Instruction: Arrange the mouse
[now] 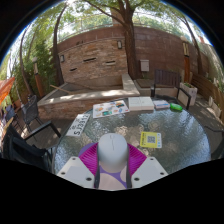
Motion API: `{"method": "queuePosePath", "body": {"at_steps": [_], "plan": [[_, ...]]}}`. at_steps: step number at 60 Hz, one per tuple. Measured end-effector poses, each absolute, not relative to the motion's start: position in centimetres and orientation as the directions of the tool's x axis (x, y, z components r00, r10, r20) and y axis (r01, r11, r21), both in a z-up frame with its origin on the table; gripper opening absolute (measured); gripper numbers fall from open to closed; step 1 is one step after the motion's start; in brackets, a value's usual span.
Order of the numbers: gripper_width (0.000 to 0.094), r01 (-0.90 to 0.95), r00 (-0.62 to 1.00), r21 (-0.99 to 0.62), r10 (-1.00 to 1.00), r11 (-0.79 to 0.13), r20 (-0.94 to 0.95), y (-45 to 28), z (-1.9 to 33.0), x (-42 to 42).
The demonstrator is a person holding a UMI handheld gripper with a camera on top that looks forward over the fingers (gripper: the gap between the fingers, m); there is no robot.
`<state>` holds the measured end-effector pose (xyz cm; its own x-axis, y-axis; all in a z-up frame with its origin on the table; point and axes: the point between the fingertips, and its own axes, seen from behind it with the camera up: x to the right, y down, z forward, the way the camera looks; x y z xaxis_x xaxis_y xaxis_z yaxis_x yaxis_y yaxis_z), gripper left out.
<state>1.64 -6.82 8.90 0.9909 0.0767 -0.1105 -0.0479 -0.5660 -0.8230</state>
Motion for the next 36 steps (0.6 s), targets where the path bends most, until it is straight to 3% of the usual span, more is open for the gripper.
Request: {"method": "queuePosePath", "body": {"at_steps": [6,15,17,21,25,36], "plan": [[0.0398,0.004,0.993,-0.773,0.092,-0.635,-0.070,-7.9,2.3,-0.7],[0.0515,0.025,0.989,-0.724,0.121,-0.690,-0.081,-8.9,-1.3,-2.6],[0.0582,0.043,0.991,-0.732,0.124,-0.680,-0.056,-8.8,-0.8,-2.3],[0.0850,0.082,0.992,-0.744,0.130,-0.663,-0.007,-9.5,1.0,-2.4],[0.0823,0.093,0.992,-0.763,0.122,-0.639,0.019,-10.6,4.0,-2.3],[0.0863,0.080,0.996,-0.782,0.087,-0.619,0.032,-16.1,12.4,-2.8]]}}
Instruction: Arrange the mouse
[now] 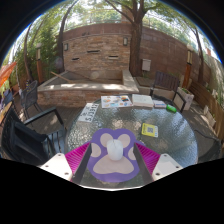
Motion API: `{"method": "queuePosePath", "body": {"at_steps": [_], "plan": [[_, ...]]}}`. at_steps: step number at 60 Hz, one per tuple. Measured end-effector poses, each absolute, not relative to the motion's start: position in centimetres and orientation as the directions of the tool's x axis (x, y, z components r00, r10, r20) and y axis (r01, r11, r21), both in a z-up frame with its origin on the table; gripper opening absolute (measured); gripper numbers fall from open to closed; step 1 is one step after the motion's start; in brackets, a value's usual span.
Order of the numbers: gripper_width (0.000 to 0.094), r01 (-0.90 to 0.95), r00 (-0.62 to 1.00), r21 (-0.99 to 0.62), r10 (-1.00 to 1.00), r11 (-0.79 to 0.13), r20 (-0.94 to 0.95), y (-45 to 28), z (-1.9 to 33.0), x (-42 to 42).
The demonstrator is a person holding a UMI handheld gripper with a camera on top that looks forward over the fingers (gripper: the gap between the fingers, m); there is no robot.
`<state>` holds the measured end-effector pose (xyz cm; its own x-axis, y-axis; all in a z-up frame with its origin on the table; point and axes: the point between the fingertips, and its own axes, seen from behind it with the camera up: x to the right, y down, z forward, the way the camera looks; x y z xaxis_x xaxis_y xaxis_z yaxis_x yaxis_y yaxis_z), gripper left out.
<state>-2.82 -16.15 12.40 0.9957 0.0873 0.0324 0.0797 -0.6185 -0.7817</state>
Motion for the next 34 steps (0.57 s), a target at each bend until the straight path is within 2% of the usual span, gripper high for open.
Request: {"method": "queuePosePath", "body": {"at_steps": [9,14,34], "plan": [[0.0859,0.079,0.996,-0.793,0.071,-0.604,0.045,-21.8,17.6,-3.4],[0.0851,0.079,0.997,-0.795,0.065,-0.601,0.050,-24.9,19.2,-3.4],[0.0852,0.098,0.994,-0.797,0.092,-0.596,0.054,-34.1,20.4,-3.4]]}}
